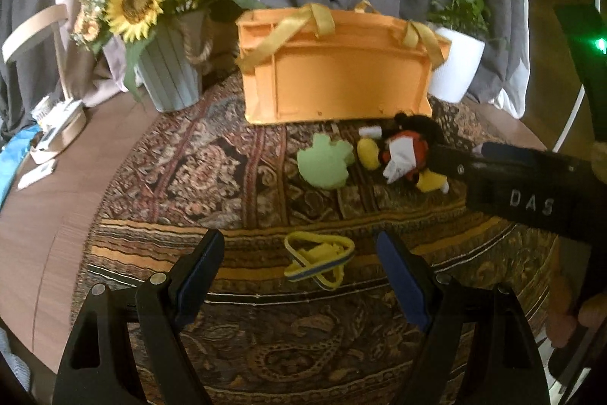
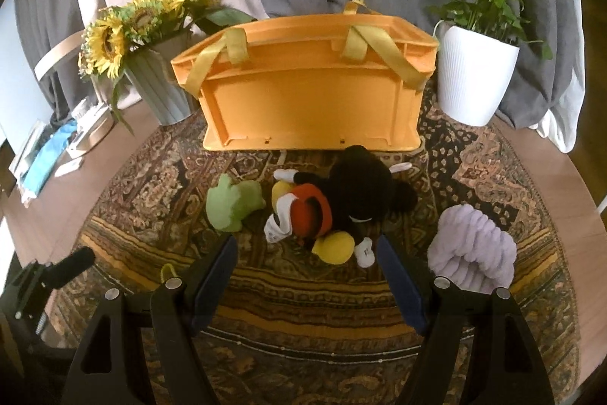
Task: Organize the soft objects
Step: 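Grasp the yellow-blue strap with the left tool while the right tool grasps the black plush mouse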
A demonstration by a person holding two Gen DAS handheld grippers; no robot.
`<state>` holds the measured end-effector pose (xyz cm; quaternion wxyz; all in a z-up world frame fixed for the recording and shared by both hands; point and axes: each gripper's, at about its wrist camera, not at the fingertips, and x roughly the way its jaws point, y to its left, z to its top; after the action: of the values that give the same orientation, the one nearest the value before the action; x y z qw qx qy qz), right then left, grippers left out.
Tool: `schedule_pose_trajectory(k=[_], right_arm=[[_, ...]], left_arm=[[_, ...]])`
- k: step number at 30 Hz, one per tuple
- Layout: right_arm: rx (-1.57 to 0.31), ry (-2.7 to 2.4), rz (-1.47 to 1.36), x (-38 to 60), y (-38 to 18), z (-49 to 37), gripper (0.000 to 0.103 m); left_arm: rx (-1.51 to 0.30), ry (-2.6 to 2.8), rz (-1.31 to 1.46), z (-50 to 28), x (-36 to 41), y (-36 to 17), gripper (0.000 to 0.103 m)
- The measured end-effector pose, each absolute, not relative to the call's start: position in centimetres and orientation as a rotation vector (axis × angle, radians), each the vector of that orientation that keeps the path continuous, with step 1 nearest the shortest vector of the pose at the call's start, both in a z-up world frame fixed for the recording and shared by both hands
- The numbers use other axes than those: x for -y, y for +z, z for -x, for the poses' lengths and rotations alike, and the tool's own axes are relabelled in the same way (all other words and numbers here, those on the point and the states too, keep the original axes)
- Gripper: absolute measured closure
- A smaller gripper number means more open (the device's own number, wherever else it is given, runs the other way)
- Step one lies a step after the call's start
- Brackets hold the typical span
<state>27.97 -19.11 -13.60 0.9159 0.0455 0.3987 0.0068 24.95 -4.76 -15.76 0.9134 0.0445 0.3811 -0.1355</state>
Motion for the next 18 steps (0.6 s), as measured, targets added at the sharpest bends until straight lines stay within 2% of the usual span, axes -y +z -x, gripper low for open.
schedule_pose_trajectory(k=[4, 18], right_arm=[[-0.836, 0.018, -0.086, 19.2, -14.5, -28.5, 0.026], [-0.887, 0.031, -0.068, 19.2, -17.8, -30.3, 0.026]], left_arm=[[-0.818, -0.295, -0.091, -25.5, 5.1, -17.3, 0.021], [-0.859, -0.339, -0.099, -26.7, 6.0, -20.0, 0.032]])
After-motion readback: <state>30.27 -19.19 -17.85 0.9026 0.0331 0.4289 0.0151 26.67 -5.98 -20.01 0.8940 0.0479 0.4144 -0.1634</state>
